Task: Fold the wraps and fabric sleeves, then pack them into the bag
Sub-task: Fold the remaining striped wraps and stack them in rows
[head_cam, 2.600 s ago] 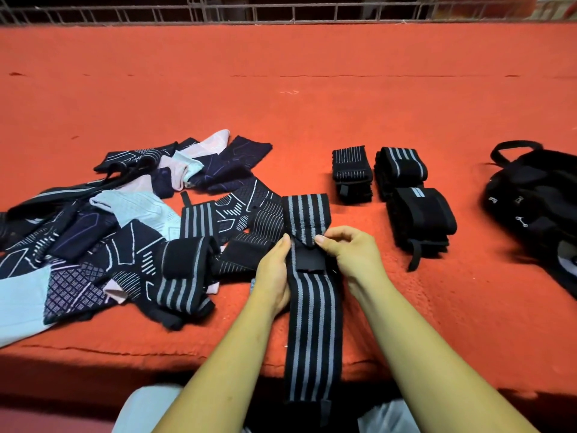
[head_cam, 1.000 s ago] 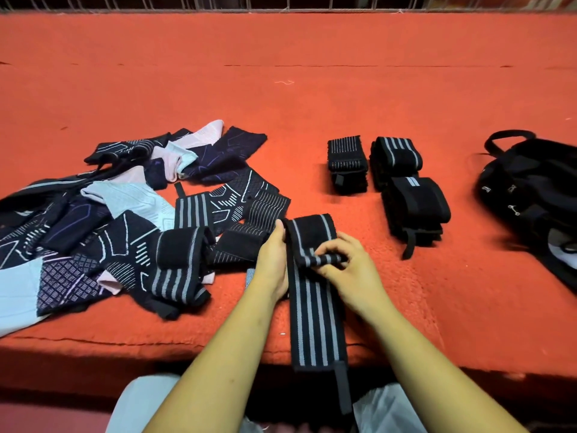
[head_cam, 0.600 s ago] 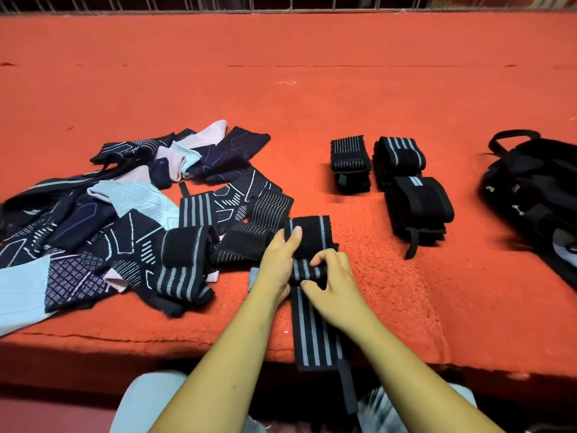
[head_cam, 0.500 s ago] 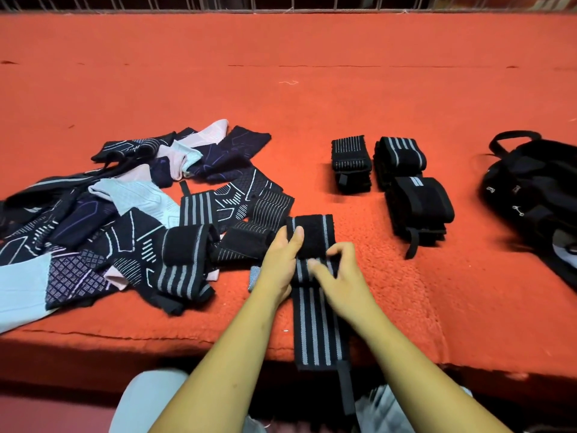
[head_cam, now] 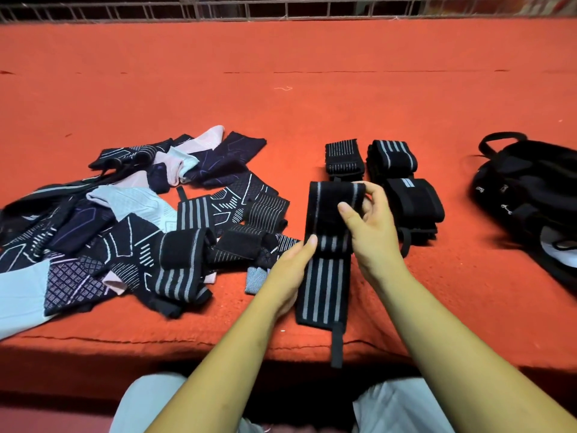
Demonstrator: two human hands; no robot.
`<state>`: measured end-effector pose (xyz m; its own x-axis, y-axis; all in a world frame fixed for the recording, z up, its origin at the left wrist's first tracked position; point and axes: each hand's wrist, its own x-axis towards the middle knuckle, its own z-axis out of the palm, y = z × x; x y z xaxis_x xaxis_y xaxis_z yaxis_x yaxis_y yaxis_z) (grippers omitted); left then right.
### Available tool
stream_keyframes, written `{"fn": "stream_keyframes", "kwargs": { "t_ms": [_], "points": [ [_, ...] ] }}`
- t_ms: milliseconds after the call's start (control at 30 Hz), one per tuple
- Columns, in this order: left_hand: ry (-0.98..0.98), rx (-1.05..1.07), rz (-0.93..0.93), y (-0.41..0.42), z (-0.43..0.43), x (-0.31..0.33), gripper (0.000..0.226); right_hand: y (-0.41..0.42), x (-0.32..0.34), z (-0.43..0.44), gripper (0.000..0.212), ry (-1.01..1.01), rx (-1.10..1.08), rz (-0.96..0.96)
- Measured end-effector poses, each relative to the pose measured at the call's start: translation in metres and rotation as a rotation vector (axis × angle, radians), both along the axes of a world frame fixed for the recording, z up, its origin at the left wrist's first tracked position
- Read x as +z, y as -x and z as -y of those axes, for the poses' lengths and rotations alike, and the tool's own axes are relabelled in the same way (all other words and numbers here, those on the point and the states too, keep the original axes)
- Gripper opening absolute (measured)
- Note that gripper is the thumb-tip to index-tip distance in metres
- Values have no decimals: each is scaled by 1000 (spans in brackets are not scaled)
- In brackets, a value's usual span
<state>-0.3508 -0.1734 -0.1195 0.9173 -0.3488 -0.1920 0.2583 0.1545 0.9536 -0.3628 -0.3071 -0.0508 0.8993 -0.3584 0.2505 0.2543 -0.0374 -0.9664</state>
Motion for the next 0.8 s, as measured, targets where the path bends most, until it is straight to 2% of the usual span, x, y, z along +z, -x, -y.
{"fn": "stream_keyframes", "kwargs": {
  "t_ms": [67, 200, 367, 433, 500, 600, 700, 800],
  "points": [
    [92, 62, -118, -4, 6, 7, 35, 7, 1, 2, 36, 63, 83, 20],
    [273, 162, -333, -4, 12, 24, 37, 26, -16, 9, 33, 197, 115, -62],
    [401, 174, -407, -1, 13, 27, 57, 38, -38, 6, 42, 362, 141, -203],
    [348, 175, -415, 0, 17, 29, 48, 42, -41, 6, 46, 399, 199, -287],
    [274, 200, -400, 1, 21, 31, 30, 45, -41, 5, 44, 389, 243, -334],
    [206, 260, -266, -3, 26, 25, 33, 43, -40, 1, 30, 302, 228, -357],
    [183, 269, -90, -6, 34, 29, 31, 40, -37, 0, 20, 254, 114, -306],
    [153, 244, 38, -10, 46, 34, 25, 37, -32, 8, 26, 227, 9, -227]
  ]
}}
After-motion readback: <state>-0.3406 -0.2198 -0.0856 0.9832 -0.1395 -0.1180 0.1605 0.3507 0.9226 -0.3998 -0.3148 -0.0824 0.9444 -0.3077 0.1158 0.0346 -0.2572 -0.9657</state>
